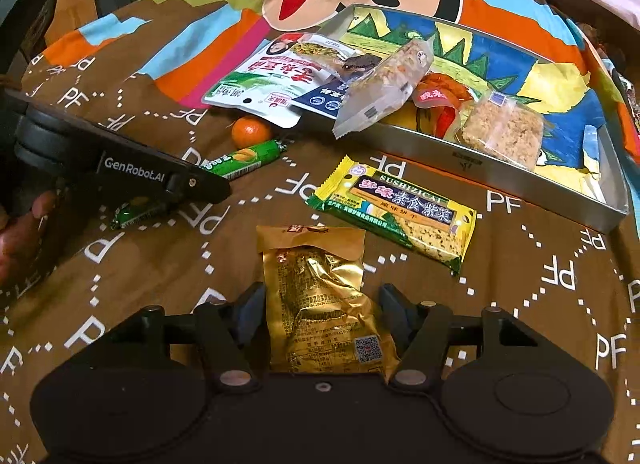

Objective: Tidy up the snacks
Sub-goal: 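Lift the gold foil pack with the right tool while the left tool lifts the sausage stick, then carry the gold foil pack and sausage stick over the dinosaur tray with both tools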

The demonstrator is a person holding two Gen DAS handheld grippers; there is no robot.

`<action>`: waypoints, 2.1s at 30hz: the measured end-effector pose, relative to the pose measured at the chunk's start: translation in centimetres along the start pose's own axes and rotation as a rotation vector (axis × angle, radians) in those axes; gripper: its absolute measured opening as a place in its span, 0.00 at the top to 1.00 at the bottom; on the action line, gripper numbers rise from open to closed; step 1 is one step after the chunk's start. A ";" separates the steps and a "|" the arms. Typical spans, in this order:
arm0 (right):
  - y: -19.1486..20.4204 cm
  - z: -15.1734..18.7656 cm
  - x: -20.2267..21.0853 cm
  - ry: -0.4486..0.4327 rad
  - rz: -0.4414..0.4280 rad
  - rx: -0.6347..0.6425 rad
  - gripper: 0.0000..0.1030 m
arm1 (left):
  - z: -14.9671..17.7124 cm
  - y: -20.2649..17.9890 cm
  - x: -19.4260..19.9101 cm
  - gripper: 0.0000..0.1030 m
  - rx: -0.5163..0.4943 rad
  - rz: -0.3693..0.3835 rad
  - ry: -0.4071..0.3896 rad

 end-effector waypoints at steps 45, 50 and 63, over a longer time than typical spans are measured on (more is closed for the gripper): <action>2.4 0.7 5.4 -0.159 0.155 0.065 0.46 | 2.2 -0.8 7.7 0.82 0.116 -0.013 -0.136; 1.8 0.3 6.0 -0.204 0.184 0.042 0.46 | 1.9 -1.1 8.1 0.82 0.102 -0.008 -0.169; 1.0 -0.1 6.5 -0.249 0.226 0.024 0.46 | 1.4 -1.4 8.9 0.82 0.074 -0.018 -0.223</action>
Point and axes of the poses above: each gripper's, at about its wrist camera, not at the fingertips, and x roughly against the way its jaws point, y to its left, z to its underside, the point moved 6 cm from there along -x, roughly the way its jaws point, and after that the axes turned 2 degrees about -y, right-handed, at the moved point
